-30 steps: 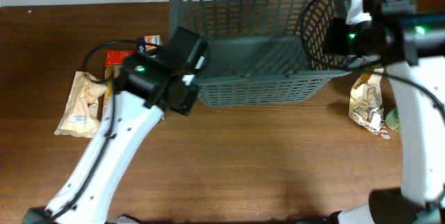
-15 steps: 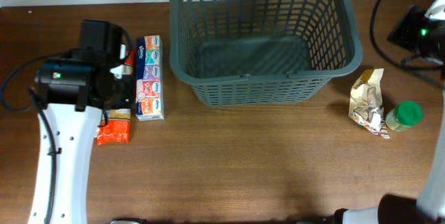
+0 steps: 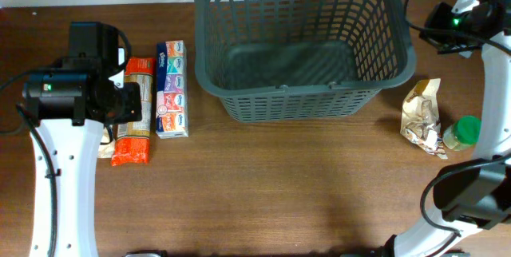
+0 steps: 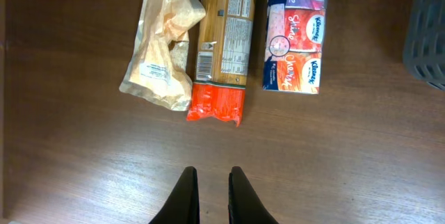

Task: Pack container

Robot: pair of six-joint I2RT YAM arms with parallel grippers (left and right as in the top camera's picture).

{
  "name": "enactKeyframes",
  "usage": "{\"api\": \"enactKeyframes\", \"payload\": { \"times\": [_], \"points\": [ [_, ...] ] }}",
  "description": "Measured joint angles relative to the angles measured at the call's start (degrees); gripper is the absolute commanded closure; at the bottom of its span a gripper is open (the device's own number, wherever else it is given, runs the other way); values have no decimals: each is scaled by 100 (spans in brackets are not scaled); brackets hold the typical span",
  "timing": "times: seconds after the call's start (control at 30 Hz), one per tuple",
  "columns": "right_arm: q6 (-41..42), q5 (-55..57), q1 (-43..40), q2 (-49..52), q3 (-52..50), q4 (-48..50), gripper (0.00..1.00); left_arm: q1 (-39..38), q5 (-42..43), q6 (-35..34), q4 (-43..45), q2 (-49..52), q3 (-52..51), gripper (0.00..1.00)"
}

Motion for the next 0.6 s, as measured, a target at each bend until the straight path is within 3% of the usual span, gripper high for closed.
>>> {"api": "enactKeyframes", "payload": {
  "times": [0.6],
  "points": [
    [-452,-535,691,0,0,151,96,2,0,0,-111,0,0,93]
  ]
}}
